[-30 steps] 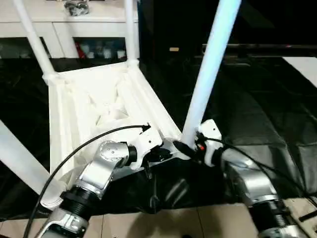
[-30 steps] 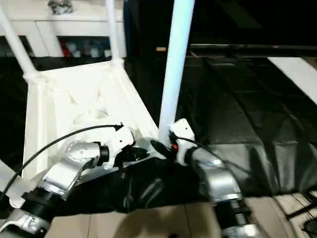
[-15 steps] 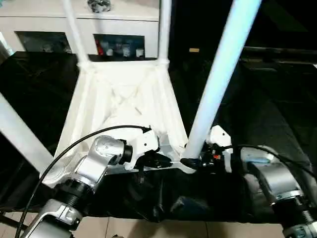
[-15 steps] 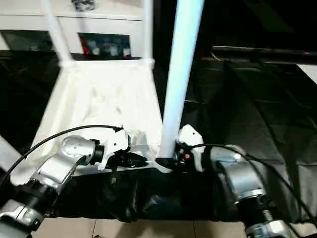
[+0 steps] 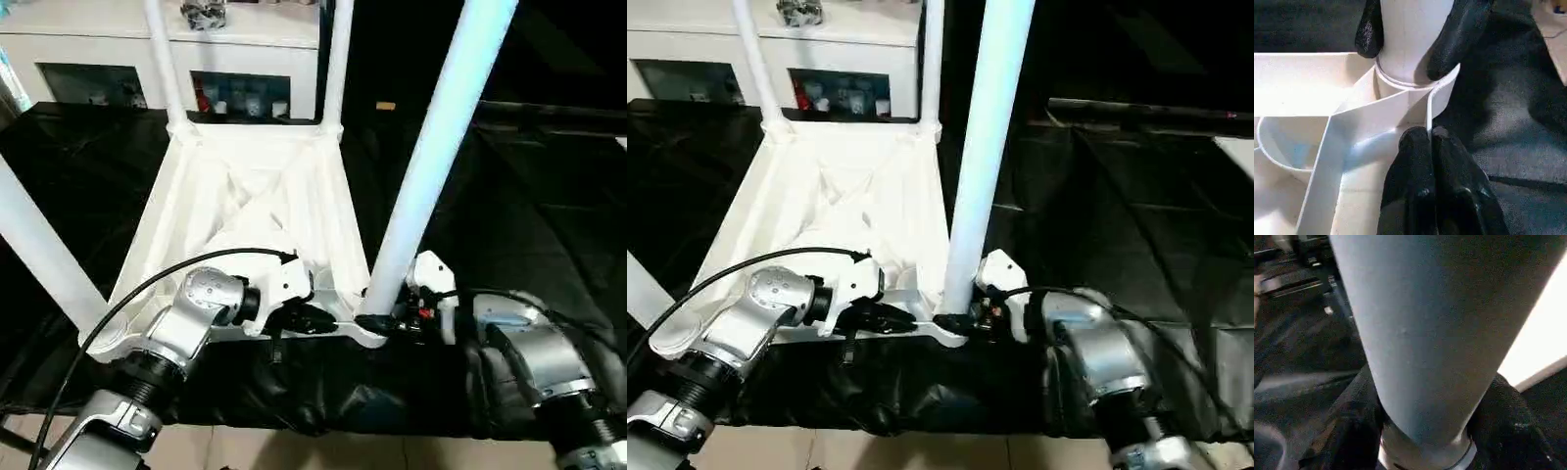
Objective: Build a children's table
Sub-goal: Rotate leg to tighten
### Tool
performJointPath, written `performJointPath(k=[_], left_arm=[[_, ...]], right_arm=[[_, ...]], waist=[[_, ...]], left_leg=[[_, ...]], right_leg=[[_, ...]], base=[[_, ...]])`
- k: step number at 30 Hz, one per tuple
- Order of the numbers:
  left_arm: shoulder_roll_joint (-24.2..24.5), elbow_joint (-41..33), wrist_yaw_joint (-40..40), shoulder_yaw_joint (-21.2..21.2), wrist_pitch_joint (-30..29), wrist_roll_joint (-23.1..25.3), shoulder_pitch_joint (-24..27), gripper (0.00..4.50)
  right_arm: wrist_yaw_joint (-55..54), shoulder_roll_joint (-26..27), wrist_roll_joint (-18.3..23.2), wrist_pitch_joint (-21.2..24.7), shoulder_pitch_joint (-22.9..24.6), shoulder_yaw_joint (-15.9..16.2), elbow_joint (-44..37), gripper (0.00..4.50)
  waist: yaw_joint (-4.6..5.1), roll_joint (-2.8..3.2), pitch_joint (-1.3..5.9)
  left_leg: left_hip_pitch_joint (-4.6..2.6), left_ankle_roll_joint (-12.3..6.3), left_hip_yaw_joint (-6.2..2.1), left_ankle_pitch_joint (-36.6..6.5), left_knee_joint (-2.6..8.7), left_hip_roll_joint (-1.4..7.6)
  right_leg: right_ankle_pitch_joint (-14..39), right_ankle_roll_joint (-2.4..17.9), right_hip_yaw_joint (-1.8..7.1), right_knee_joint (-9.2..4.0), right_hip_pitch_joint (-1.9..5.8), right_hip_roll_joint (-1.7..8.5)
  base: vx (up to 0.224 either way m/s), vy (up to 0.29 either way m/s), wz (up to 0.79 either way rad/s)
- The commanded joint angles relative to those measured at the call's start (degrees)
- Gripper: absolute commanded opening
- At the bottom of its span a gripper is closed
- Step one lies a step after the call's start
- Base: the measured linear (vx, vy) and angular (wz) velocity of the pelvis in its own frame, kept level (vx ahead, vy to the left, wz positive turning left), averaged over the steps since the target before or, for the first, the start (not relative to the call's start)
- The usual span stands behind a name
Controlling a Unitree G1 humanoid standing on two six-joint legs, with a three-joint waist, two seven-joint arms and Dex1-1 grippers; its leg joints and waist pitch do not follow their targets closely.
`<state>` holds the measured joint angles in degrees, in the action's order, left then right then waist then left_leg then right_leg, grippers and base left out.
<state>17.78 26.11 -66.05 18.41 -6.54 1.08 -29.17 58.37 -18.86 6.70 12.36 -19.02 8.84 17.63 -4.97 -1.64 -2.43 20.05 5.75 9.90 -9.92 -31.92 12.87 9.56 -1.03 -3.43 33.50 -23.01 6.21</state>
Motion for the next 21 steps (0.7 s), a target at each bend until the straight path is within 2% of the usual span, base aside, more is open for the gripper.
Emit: performJointPath(k=[1, 3, 4, 6, 7, 8, 9, 10, 11, 12, 13, 16, 17, 18, 20, 21], left_arm=[[-3.6, -1.5, 7.4, -0.4, -3.2, 0.6, -0.3, 0.00], [-5.2, -3.5, 10.1, -0.7, -5.0, 0.8, 0.3, 0.00], [-6.8, -5.5, 11.9, -0.6, -6.5, 0.7, 1.2, 0.00], [-8.9, -8.5, 13.2, 0.2, -8.3, 0.5, 2.7, 0.00], [-9.5, -9.4, 13.4, 0.7, -8.7, 0.4, 3.4, 0.00], [-9.7, -9.8, 13.4, 0.9, -8.8, 0.4, 3.7, 0.00], [-9.8, -9.7, 13.1, 1.3, -8.4, 0.5, 3.8, 0.00], [-9.8, -9.9, 13.1, 1.6, -8.3, 0.7, 4.1, 0.00], [-9.8, -9.9, 13.1, 1.6, -8.3, 0.7, 4.1, 0.00], [-9.7, -9.7, 13.0, 1.7, -8.1, 0.9, 4.1, 0.00], [-9.2, -9.3, 12.8, 2.2, -7.4, 1.5, 4.1, 0.00], [-7.3, -8.3, 11.0, 2.6, -5.9, 2.3, 3.7, 0.00], [-6.9, -8.1, 10.6, 2.5, -5.7, 2.2, 3.6, 0.00], [-6.3, -7.5, 9.4, 2.7, -4.6, 2.2, 3.2, 0.00], [-5.5, -6.6, 7.4, 2.9, -3.1, 1.8, 2.7, 0.00], [-5.2, -6.4, 6.6, 2.9, -2.7, 1.6, 2.5, 0.00]], right_arm=[[-8.5, 5.8, -1.0, 2.0, 0.8, 2.0, 3.5, 2.01], [-13.1, 8.6, -1.1, 2.1, 0.7, 0.7, 4.6, 2.00], [-16.2, 10.9, -0.7, 2.9, 0.5, -0.3, 5.2, 2.00], [-19.8, 13.9, -0.5, 3.3, 0.2, -0.9, 5.3, 2.00], [-20.7, 14.8, -0.6, 3.3, 0.2, -0.8, 5.1, 2.00], [-21.1, 15.2, -0.7, 3.5, 0.2, -0.7, 5.0, 2.00], [-20.6, 15.4, -0.9, 3.4, 0.4, -0.1, 4.4, 2.00], [-19.2, 15.6, -0.3, 4.1, 0.7, 0.2, 3.4, 2.00], [-19.2, 15.6, -0.3, 4.1, 0.7, 0.2, 3.4, 2.00], [-19.0, 15.6, -0.2, 4.1, 0.8, 0.2, 3.2, 2.35], [-18.7, 15.5, 0.1, 4.3, 1.2, 0.3, 2.3, 2.56], [-18.2, 13.5, 0.1, 4.7, 2.3, -0.4, 0.2, 2.78], [-17.8, 12.7, -0.3, 4.4, 2.5, -0.3, -0.2, 2.78], [-16.3, 10.8, -0.9, 3.7, 3.0, 0.1, -1.3, 3.04], [-13.0, 7.7, -0.6, 3.0, 4.0, 0.2, -3.3, 3.04], [-11.2, 6.1, 0.0, 3.0, 4.6, 0.0, -4.4, 3.04]], waist=[[0.35, -0.02, 2.35], [1.04, -0.08, 2.35], [1.17, -0.04, 2.40], [2.07, 0.22, 2.27], [2.33, 0.11, 2.23], [2.69, 0.33, 2.11], [2.79, 0.53, 2.12], [2.83, 0.40, 2.08], [2.80, 0.68, 2.13], [2.83, 0.61, 2.13], [2.79, 1.02, 2.15], [2.77, 1.70, 2.45], [2.68, 1.67, 2.61], [2.45, 1.76, 2.82], [1.96, 1.79, 2.98], [1.41, 1.69, 2.98]], left_leg=[[-0.19, 0.39, 0.46, -20.6, 4.09, -0.21], [0.33, 1.43, -0.14, -22.3, 4.43, -0.33], [0.28, 1.55, -0.28, -23.0, 4.45, -0.35], [0.48, 1.46, -0.58, -24.7, 4.71, -0.27], [0.53, 1.34, -0.58, -25.1, 4.65, -0.33], [0.25, 1.18, -0.62, -26.7, 4.55, -0.46], [-0.14, 0.75, -0.56, -27.6, 4.35, -0.62], [-0.31, 0.48, -0.45, -28.0, 4.22, -0.67], [-0.51, 0.30, -0.43, -28.4, 4.14, -0.70], [-0.22, 0.15, -0.52, -28.0, 4.28, -0.67], [-0.18, 0.19, -0.55, -27.9, 4.35, -0.66], [-0.13, 0.26, -0.48, -27.1, 4.45, -0.55], [-0.15, 0.03, -0.26, -26.5, 4.36, -0.50], [-0.06, -0.22, -0.15, -24.8, 4.30, -0.45], [-0.14, -0.96, 0.38, -22.1, 3.99, -0.31], [-0.24, -1.49, 0.55, -21.0, 3.84, -0.30]], right_leg=[[27.2, 7.3, 1.31, -4.90, 1.56, 1.33], [30.8, 5.4, 0.80, -5.16, 1.97, 1.40], [31.7, 4.9, 0.65, -5.29, 2.00, 1.40], [31.3, 4.9, 0.43, -5.60, 1.95, 1.35], [31.6, 4.7, 0.40, -5.73, 1.84, 1.29], [32.8, 4.4, 0.30, -6.10, 1.50, 1.17], [34.0, 4.1, 0.26, -6.41, 1.19, 1.12], [34.6, 4.0, 0.28, -6.72, 0.95, 1.04], [34.6, 3.9, 0.31, -6.89, 0.87, 1.03], [33.7, 4.1, 0.27, -6.65, 1.09, 0.99], [33.3, 4.2, 0.28, -6.58, 1.15, 0.98], [28.0, 5.7, 0.57, -6.08, 1.37, 0.80], [25.7, 6.6, 0.76, -5.87, 1.37, 0.69], [22.7, 7.8, 0.94, -5.42, 1.62, 0.67], [17.6, 9.6, 1.30, -4.91, 1.60, 0.54], [16.4, 10.2, 1.44, -4.72, 1.75, 0.54]], base=[[0.000, 0.000, 0.00], [0.000, 0.000, 0.00], [0.000, 0.000, 0.00], [0.000, 0.000, 0.00], [0.000, 0.000, 0.00], [0.000, 0.000, 0.00], [0.000, 0.000, 0.00], [0.000, 0.000, 0.00], [0.000, 0.000, 0.00], [0.000, 0.000, 0.00], [0.000, 0.000, 0.00], [0.000, 0.000, 0.00], [0.000, 0.000, 0.00], [0.000, 0.000, 0.00], [0.026, -0.006, 0.07], [0.053, -0.012, 0.14]])
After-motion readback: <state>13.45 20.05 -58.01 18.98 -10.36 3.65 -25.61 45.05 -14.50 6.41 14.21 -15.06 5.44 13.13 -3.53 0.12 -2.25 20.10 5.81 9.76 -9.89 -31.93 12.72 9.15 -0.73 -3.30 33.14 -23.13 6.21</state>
